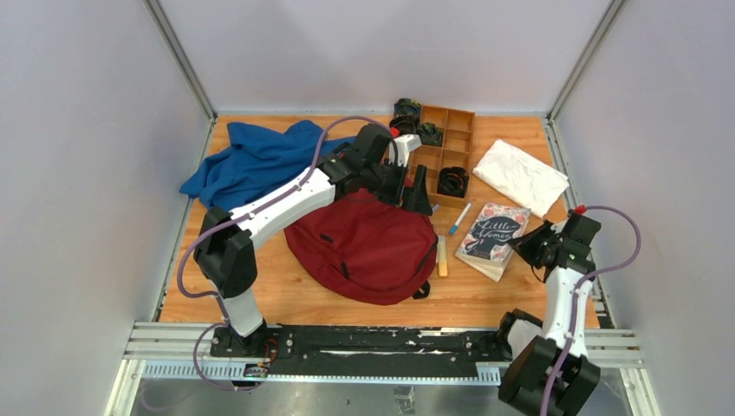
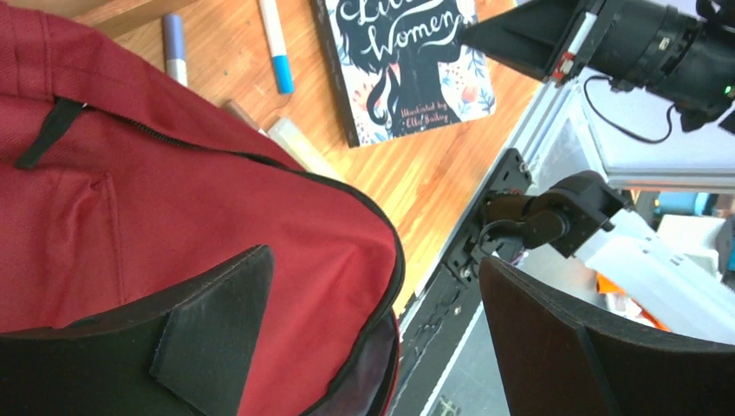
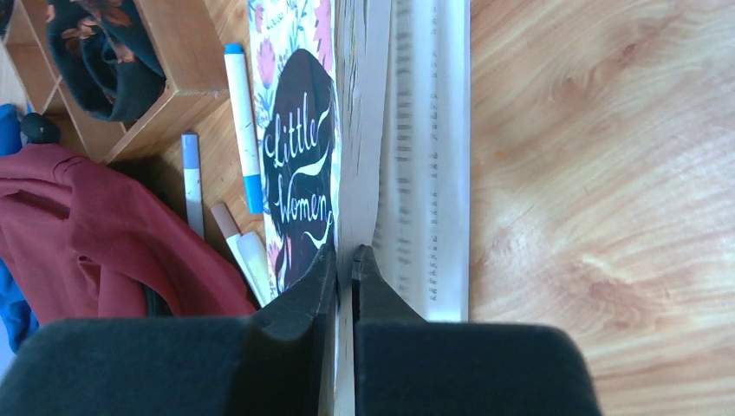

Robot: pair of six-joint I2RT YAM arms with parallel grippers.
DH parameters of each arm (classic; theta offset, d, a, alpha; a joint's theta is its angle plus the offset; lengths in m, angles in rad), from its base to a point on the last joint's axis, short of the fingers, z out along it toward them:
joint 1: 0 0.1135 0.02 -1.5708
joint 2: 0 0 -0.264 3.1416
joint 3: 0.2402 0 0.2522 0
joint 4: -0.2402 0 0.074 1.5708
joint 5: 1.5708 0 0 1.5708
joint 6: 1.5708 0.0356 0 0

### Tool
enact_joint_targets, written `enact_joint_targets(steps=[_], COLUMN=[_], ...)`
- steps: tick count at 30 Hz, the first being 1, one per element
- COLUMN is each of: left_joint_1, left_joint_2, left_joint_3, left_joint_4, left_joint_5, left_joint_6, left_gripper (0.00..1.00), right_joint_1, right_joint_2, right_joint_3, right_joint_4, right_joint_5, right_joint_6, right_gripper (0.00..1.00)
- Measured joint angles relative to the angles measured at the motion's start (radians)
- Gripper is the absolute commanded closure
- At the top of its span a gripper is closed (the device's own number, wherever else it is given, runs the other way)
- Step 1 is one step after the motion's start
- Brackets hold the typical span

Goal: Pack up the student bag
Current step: Pick up the book from the center of the board.

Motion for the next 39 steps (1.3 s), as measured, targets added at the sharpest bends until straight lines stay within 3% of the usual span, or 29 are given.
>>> enact_joint_targets(steps=[12,19,30,39], left_joint_1=[0.003,0.045,0.049,-0.084], left_joint_2=[0.0,0.0,0.08,0.161], left_joint_3=[0.005,0.005,-0.044,-0.01], left_joint_4=[0.025,0.103,0.273,0.24], left_joint_5=[-0.003,0.089,0.201,0.159], left_joint_6=[-0.032,-0.099,-0.255,-0.283], left_gripper=[0.0,0.0,0.02,0.02], right_joint_1=[0.0,0.0,0.0,0.0], right_joint_2=[-0.196,-0.208,-0.205,-0.197], right_joint_3=[0.154,0.252,0.224,0.198], right_joint_4=[-0.204,-0.234,-0.227,-0.225], right_joint_5=[0.007,-0.057,-0.124,-0.113], right_joint_6=[0.003,0.004,0.045,0.046], right_gripper=[1.0,1.0,1.0,1.0])
